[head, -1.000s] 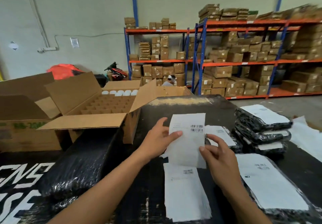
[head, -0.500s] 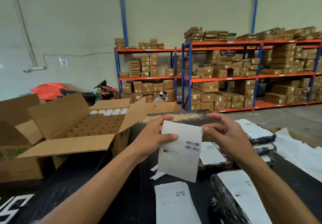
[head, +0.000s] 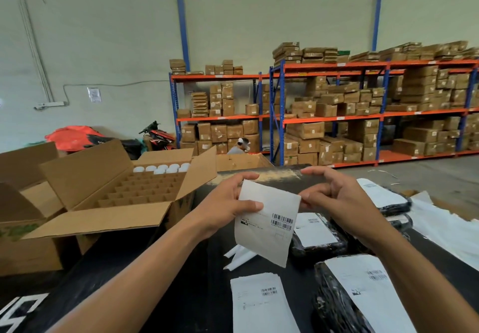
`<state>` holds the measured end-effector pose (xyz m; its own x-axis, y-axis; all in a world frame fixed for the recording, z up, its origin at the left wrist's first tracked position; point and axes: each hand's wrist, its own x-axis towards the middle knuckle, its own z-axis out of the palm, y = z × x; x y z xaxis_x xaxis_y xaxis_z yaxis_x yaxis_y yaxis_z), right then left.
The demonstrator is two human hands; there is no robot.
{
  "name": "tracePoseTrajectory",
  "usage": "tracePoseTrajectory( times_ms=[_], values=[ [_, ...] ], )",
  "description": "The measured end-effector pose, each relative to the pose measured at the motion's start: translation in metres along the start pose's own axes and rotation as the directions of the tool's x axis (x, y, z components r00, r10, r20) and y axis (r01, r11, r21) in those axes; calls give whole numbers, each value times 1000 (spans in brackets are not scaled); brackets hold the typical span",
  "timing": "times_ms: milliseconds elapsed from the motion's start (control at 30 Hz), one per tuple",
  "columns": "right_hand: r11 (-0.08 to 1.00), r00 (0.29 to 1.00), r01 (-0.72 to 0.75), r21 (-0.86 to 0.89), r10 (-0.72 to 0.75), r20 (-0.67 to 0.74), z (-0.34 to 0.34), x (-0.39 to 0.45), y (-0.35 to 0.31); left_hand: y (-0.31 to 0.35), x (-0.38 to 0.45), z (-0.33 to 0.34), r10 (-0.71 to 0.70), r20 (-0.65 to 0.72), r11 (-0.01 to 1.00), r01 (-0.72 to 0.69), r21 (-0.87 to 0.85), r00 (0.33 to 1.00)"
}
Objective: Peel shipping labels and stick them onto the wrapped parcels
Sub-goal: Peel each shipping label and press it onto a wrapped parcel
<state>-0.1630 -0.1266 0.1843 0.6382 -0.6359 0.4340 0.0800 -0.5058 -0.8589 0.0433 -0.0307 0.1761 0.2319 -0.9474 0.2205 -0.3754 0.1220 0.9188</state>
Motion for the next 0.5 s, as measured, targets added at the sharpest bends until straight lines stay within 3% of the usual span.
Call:
tracePoseTrajectory(
  times_ms=[200,367,433,500],
  values=[
    [1000,1000,1,-28,-1,10,1,1,1,0,0,-2,5,17,1000,-5,11,1000],
    [998,1000,-28,51,28,7,5,1,3,-1,-1,-2,-22,13,999,22,24,1000],
    [994,999,-40,99,42,-17,7,1,5,0,-1,2,-28,-51,997,31,64,998],
    [989,997,-38,141,47,-62,12,2,7,-1,1,9,36,-202,976,9,219,979]
  ],
)
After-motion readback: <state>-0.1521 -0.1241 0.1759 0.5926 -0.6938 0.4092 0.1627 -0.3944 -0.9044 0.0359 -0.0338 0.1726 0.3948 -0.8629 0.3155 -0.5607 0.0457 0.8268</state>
